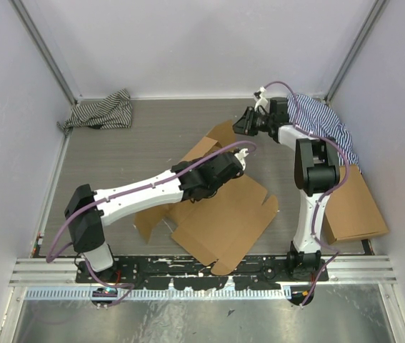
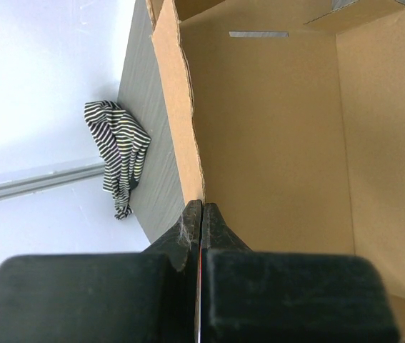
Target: Fold the paper box
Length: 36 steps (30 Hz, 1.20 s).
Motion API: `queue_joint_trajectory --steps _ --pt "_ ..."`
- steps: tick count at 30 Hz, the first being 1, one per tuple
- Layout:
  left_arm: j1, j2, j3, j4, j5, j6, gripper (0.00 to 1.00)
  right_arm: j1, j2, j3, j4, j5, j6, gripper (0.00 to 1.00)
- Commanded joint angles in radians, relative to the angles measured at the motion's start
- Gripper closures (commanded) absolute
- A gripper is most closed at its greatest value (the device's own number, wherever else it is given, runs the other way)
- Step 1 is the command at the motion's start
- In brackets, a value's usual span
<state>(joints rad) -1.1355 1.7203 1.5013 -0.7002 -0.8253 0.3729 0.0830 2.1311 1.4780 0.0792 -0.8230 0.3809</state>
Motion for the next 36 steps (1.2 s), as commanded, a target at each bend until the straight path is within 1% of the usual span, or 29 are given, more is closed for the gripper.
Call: queue_joint_trajectory --steps 1,4,8,16,21,26,31,32,33,34,36 --pt "-0.006 0.016 -0.018 0.025 0.012 -0.006 1.00 0.011 0.006 0.017 0.162 -0.218 0.046 0.77" --pt "-0.007 0.024 -0.011 0.029 0.010 0.000 1.00 0.025 -0.022 -0.013 0.106 -0.259 -0.011 0.77" --pt "-0.007 0.045 0.006 0.020 0.008 0.001 1.00 0.045 -0.101 -0.096 0.020 -0.262 -0.106 0.78" --pt "-0.007 0.066 0.040 0.000 -0.004 -0.010 1.00 0.047 -0.264 -0.293 0.008 -0.206 -0.153 0.77" --pt "-0.006 0.076 0.060 -0.020 -0.008 -0.022 1.00 0.048 -0.318 -0.345 0.002 -0.172 -0.165 0.71" --pt "-0.006 0.077 0.071 -0.027 -0.028 -0.022 1.00 0.047 -0.285 -0.302 -0.020 -0.168 -0.161 0.64" --pt "0.001 0.081 0.065 -0.019 -0.050 -0.019 1.00 0.048 -0.230 -0.235 -0.034 -0.164 -0.142 0.63" --pt "0.004 0.082 0.067 -0.019 -0.052 -0.020 1.00 0.049 -0.221 -0.225 -0.035 -0.151 -0.134 0.62" --pt "0.007 0.083 0.067 -0.019 -0.053 -0.022 1.00 0.049 -0.213 -0.209 -0.043 -0.106 -0.125 0.62" --pt "0.009 0.084 0.070 -0.020 -0.054 -0.023 1.00 0.048 -0.206 -0.190 -0.069 -0.039 -0.120 0.63" --pt "0.010 0.089 0.079 -0.023 -0.061 -0.025 1.00 0.046 -0.202 -0.148 -0.146 0.163 -0.102 0.63"
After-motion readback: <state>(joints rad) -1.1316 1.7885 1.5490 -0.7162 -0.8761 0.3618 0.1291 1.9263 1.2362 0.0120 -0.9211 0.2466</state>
